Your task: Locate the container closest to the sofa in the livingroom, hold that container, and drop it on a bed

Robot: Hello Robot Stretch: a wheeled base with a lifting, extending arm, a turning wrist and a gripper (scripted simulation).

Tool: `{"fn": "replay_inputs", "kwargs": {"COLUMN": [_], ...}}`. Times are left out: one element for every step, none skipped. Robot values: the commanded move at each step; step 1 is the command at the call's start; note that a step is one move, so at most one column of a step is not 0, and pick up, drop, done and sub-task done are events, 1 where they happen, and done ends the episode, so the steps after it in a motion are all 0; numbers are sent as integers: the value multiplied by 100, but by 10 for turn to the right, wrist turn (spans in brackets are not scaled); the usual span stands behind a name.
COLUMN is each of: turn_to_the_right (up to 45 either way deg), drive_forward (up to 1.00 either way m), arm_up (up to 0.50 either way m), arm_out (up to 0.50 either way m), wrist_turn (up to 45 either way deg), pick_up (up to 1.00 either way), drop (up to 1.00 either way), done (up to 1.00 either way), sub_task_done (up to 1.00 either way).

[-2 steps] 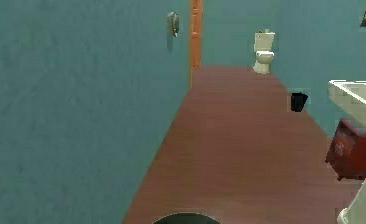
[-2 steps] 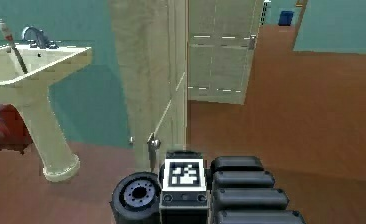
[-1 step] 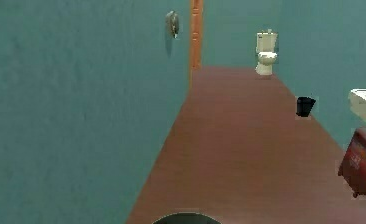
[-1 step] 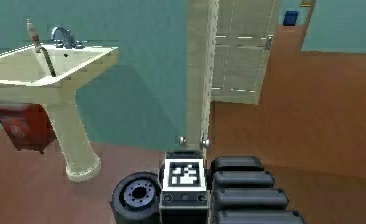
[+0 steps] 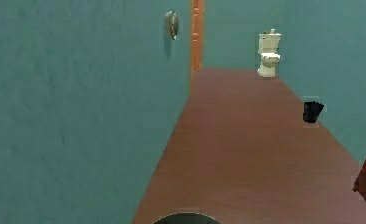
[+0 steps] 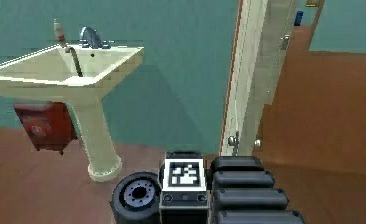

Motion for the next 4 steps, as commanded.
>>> {"fn": "replay_inputs", "kwargs": {"turn_to_the_right": [240, 0, -120, 0], "drive_forward": [0, 20, 0, 100], "arm_up": [0, 0, 0, 0], "arm_out": [0, 0, 0, 0], "wrist_turn": [0, 0, 0, 0], "pick_up": [0, 0, 0, 0], "drop": [0, 0, 0, 0], "done": [0, 0, 0, 0], "sub_task_done": [0, 0, 0, 0]}}
